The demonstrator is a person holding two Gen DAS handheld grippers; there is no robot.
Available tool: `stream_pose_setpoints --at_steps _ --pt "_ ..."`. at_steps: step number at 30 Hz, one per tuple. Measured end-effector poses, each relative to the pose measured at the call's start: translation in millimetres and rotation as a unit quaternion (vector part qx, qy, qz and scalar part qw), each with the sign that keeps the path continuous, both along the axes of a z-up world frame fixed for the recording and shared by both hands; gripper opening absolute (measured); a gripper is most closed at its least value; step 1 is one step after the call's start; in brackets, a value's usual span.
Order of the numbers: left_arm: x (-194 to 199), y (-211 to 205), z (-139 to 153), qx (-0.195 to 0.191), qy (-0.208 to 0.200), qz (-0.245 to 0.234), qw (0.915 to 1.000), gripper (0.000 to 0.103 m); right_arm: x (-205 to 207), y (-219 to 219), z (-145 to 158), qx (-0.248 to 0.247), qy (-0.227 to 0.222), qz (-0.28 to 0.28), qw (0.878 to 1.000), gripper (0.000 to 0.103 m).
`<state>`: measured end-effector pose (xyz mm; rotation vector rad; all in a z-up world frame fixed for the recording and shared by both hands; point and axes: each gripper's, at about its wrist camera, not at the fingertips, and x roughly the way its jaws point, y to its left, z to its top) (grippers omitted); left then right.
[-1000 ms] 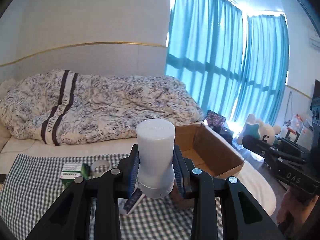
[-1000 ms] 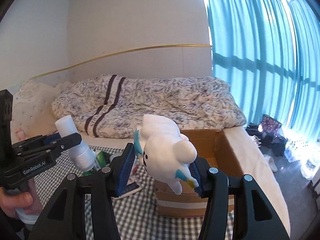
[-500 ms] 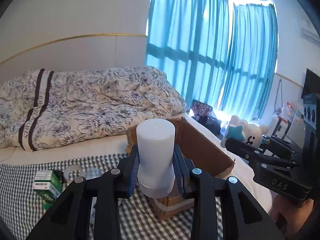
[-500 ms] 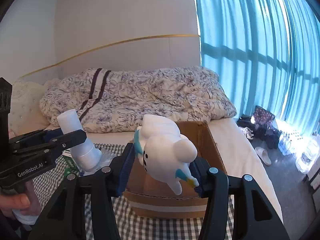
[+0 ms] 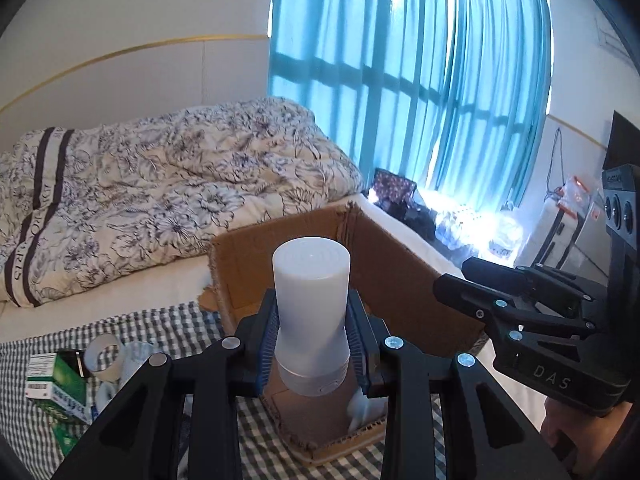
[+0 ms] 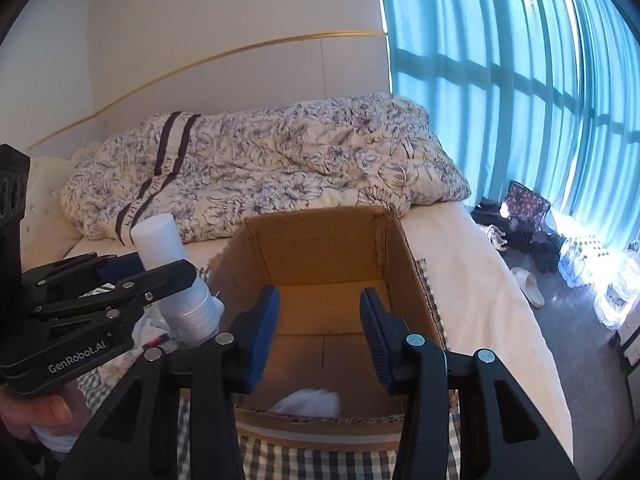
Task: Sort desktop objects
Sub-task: 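Open both tools to drop the plush toy and cylinder into the box, then move both open tools back to the pile of items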
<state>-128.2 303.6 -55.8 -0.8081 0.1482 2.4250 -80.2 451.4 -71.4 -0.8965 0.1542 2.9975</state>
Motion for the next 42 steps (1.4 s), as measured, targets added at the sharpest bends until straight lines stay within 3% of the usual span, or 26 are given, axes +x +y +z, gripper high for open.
stream_pose_setpoints --at_steps 12,13,14,16,21,25,28,33,42 --pt "-21 32 -46 -0.023 -0.045 -0.024 0.9984 0.035 -4 21 -16 -0.005 -0.003 -0.025 1.000 0.042" --pt "-21 31 -45 -0.022 -0.043 -0.020 0.9986 0.045 -3 22 -15 -0.006 -0.001 -0.027 1.000 0.042" --pt "-21 30 -44 -0.020 -0.041 -0.015 0.9989 0.068 -2 23 -14 -0.007 0.001 -0.028 1.000 0.042" --pt "-19 26 -38 -0.008 -0.031 -0.004 0.9995 0.079 0 22 -10 -0.007 0.007 -0.030 1.000 0.042" --pt "-9 11 -14 0.006 -0.005 0.008 0.9999 0.079 15 14 7 -0.009 0.032 -0.034 0.999 0.042" --pt "2 -10 9 0.017 0.013 0.020 0.9996 0.079 26 2 26 -0.005 0.051 -0.035 0.998 0.053" --pt "11 -30 28 0.027 0.025 0.031 0.9988 0.079 34 -10 41 -0.002 0.062 -0.030 0.998 0.053" --pt "27 -73 56 0.044 0.045 0.055 0.9965 0.079 47 -38 64 0.004 0.079 -0.017 0.997 0.054" --pt "61 -156 96 0.061 0.089 0.103 0.9887 0.081 66 -97 94 0.016 0.106 0.014 0.994 0.066"
